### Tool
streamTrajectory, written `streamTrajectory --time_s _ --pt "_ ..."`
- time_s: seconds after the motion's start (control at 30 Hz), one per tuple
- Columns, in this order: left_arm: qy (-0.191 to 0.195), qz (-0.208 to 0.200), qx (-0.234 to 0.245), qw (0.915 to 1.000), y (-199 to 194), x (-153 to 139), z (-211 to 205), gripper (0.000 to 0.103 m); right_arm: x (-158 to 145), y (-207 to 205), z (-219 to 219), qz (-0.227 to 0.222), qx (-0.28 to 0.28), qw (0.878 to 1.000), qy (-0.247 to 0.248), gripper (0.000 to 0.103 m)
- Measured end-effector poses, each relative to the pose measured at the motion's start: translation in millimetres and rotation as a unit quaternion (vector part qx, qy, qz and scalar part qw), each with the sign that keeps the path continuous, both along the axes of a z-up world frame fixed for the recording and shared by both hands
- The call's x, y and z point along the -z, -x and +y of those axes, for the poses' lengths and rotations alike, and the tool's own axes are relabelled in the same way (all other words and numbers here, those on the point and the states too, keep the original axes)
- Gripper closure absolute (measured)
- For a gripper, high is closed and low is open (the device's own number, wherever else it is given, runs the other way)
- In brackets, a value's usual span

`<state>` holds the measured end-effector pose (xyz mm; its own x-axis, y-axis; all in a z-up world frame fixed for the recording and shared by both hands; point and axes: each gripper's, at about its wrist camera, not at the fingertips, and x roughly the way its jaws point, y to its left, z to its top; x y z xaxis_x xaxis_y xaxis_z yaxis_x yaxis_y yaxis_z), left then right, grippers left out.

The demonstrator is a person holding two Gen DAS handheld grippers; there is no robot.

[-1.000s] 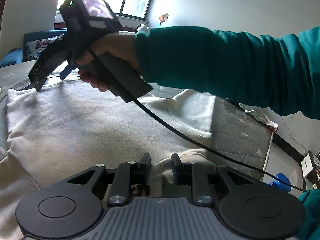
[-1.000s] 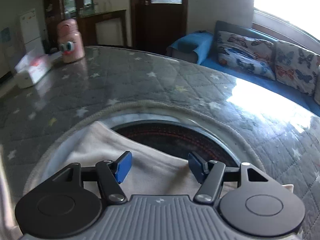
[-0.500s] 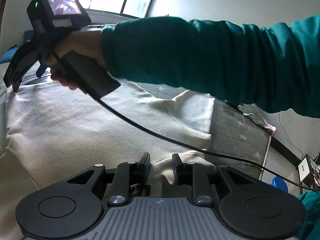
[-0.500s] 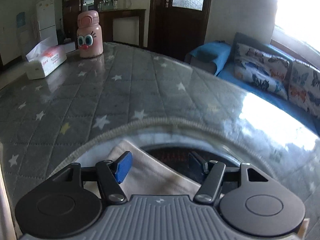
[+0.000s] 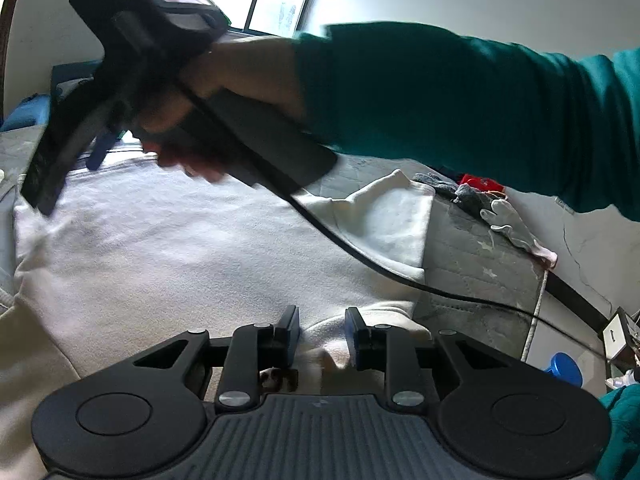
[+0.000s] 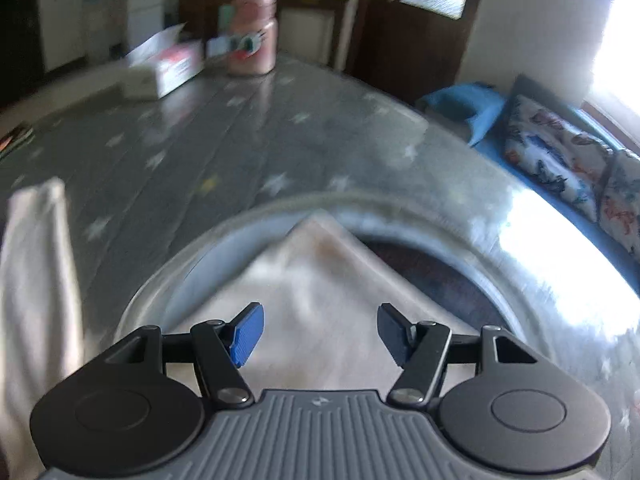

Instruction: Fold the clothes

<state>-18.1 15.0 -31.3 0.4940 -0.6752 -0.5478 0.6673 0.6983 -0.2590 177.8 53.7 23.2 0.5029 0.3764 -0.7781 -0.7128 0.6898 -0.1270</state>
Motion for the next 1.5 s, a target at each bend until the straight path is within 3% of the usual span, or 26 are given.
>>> streamTrajectory --time_s 0.13,0.27,0.43,0.57,0.83,1.07,1.4,1.5 --pt "-0.003 -0.004 -0.005 1.0 2 0 -1 0.075 3 32 10 0.011 -0.044 0.999 -0.012 0.039" --pt "-0.008 -0.005 -0.009 0.9999 3 -1 -3 0.075 -18 47 0 -0.012 -0.05 0.998 -0.023 0.038" --pt "-0.022 -0.007 -0.024 0.9994 3 -5 -4 0.073 -58 73 -64 -0.032 0.013 0.999 -0.036 0.036" --pt "-0.029 -0.013 -0.042 0.9986 3 -12 -2 0.073 -69 102 -144 -0.043 0.111 0.992 -0.031 0.036" --pt "-0.038 -0.04 -0.047 0.9973 5 -28 -25 0.073 -39 162 -272 -0.036 0.287 0.957 -0.022 0.041" --pt "-0.059 -0.042 -0.035 0.9968 -2 -26 -60 0.073 -18 175 -343 -0.033 0.395 0.914 -0.091 0.048" --pt "-0.082 -0.032 -0.024 0.9958 -7 -21 -87 0.073 11 154 -389 -0.039 0.475 0.867 -0.145 0.061" --pt "-0.089 -0.03 -0.026 0.9952 -8 -19 -90 0.073 16 152 -390 -0.054 0.481 0.863 -0.144 0.078"
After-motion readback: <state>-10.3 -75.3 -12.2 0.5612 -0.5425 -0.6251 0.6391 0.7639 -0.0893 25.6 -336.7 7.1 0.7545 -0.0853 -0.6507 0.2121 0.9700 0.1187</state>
